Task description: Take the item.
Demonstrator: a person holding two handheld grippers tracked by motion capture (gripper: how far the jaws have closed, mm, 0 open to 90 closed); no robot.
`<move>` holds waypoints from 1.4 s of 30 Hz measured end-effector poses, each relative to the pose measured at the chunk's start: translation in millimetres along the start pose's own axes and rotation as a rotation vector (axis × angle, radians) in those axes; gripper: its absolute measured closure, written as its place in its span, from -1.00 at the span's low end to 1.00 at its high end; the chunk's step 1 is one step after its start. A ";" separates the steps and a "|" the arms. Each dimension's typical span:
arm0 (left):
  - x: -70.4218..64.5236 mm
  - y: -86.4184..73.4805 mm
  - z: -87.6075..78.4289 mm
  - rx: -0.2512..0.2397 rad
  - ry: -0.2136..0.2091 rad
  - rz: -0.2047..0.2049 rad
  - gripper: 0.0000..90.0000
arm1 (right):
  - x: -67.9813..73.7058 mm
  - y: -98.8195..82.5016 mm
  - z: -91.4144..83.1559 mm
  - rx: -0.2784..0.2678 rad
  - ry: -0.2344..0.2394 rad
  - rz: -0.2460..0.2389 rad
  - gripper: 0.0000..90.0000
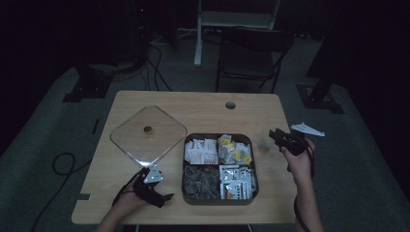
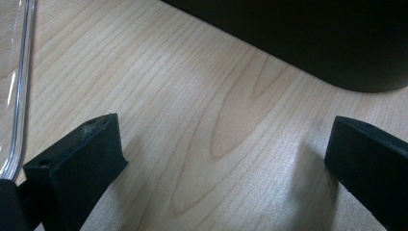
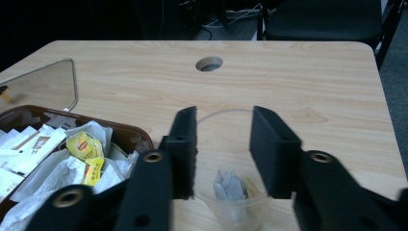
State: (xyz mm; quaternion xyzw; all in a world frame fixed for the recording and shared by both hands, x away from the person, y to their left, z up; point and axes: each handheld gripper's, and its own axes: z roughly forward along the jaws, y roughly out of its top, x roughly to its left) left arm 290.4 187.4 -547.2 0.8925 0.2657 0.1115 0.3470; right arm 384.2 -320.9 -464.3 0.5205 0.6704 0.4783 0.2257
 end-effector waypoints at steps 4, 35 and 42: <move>0.0 0.0 0.0 0.000 0.000 0.000 -0.99 | 0.9 1.3 -1.8 -0.031 0.000 0.000 0.07; 0.1 0.0 0.0 0.000 0.000 0.002 -0.99 | 17.1 0.4 -26.5 -0.170 0.118 -0.097 -0.58; -0.1 -0.1 0.1 -0.002 0.000 -0.001 -0.99 | 23.6 -6.6 -29.4 -0.164 0.184 -0.134 -0.59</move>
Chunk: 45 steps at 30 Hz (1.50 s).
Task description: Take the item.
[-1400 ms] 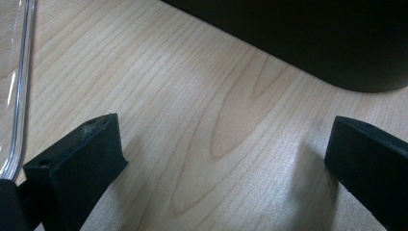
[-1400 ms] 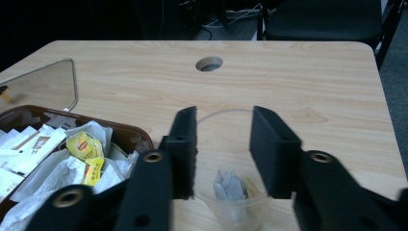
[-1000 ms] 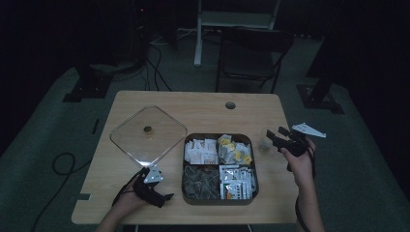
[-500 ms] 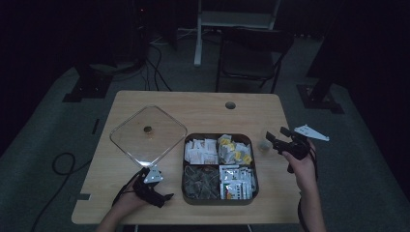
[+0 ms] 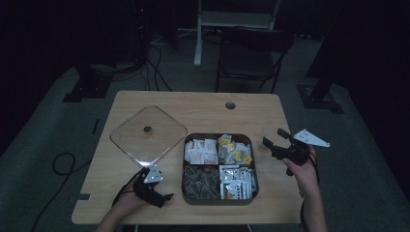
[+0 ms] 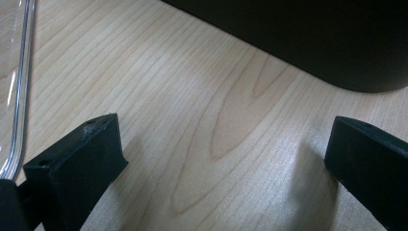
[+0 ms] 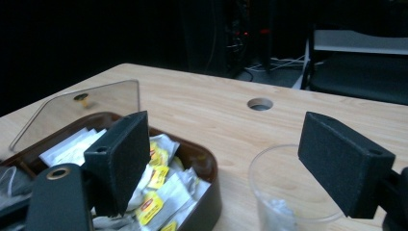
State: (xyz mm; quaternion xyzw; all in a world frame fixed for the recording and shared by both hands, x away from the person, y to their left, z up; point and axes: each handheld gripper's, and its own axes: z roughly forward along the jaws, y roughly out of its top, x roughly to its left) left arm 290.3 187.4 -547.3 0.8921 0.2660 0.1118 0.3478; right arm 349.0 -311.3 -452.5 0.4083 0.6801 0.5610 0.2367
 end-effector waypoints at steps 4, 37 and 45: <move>0.1 0.0 -0.1 0.002 0.000 0.002 -0.99 | 2.6 -7.4 0.1 0.001 0.023 0.002 -0.59; 0.1 0.0 -0.1 0.001 0.000 0.001 -0.99 | 0.7 -84.9 -3.4 0.182 0.034 0.010 -0.59; 0.1 0.0 -0.1 0.001 0.000 0.002 -0.99 | 2.2 -96.5 -0.6 0.278 0.051 -0.025 -0.59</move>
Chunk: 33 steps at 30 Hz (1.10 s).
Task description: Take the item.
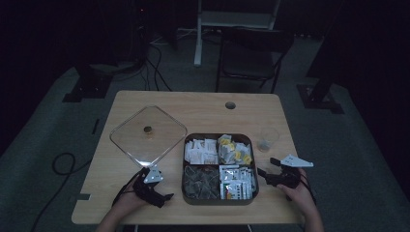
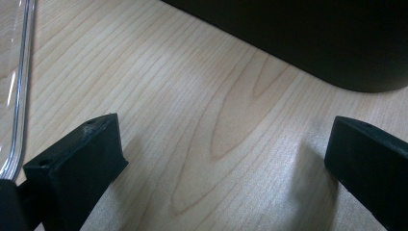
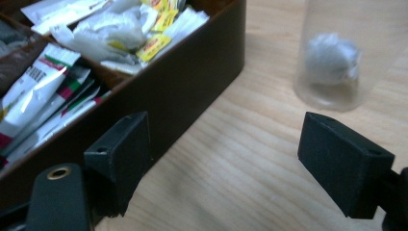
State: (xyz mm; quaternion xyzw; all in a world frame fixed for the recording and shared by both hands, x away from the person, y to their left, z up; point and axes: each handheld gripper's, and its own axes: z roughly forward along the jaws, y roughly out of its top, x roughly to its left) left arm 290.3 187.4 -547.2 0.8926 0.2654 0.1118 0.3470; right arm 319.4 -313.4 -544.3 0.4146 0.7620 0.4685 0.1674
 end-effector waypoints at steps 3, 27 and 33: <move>0.0 0.0 0.0 0.000 0.000 0.000 -0.99 | 0.6 -0.4 2.1 0.014 0.000 -0.007 -0.59; 0.0 0.0 0.0 0.000 0.000 0.001 -0.99 | 8.1 2.8 18.3 0.218 -0.032 -0.139 -0.62; 0.1 -0.1 -0.2 0.001 -0.001 0.001 -0.99 | 8.0 2.8 18.4 0.219 -0.035 -0.137 -0.65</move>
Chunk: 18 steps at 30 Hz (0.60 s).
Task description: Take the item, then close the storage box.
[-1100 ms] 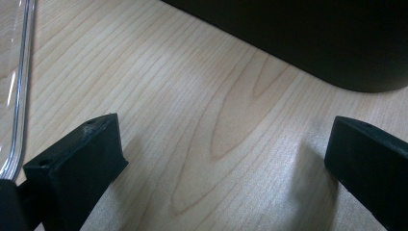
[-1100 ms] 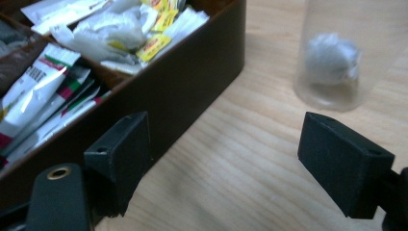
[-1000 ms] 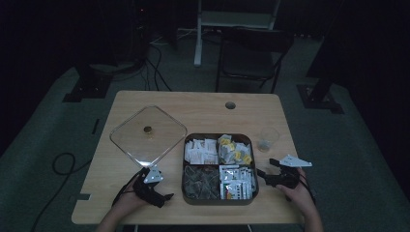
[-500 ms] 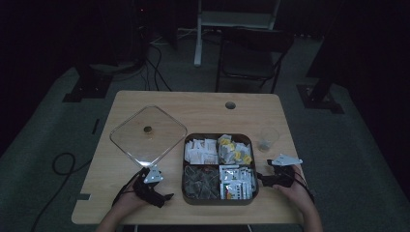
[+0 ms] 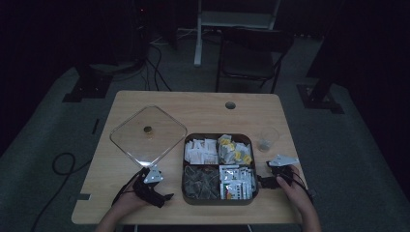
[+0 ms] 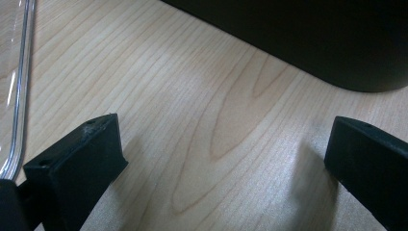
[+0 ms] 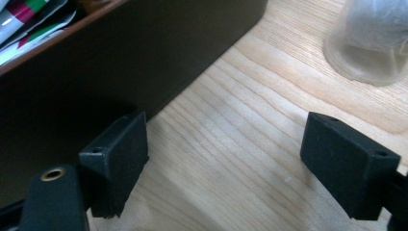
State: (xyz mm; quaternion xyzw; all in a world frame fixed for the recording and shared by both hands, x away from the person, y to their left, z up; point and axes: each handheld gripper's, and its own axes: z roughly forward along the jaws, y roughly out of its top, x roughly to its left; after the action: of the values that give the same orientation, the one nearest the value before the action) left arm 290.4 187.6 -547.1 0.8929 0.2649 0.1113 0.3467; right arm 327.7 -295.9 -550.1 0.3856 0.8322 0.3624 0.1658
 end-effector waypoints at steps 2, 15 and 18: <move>-0.2 0.0 0.1 0.000 0.000 0.001 -0.99 | -0.1 0.2 0.4 0.004 -0.006 0.007 -0.69; -1.4 -0.6 -0.5 0.000 0.002 -0.002 -0.99 | -0.1 0.2 0.5 0.004 -0.006 0.007 -0.69; -2.3 -0.6 -0.5 0.000 0.006 -0.006 -0.99 | -0.2 0.2 0.5 0.004 -0.006 0.007 -0.69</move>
State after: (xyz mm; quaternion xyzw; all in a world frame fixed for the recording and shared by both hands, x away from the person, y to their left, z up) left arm 288.1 187.0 -547.2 0.8917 0.2688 0.1129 0.3461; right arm 328.2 -295.7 -550.3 0.3899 0.8311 0.3600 0.1662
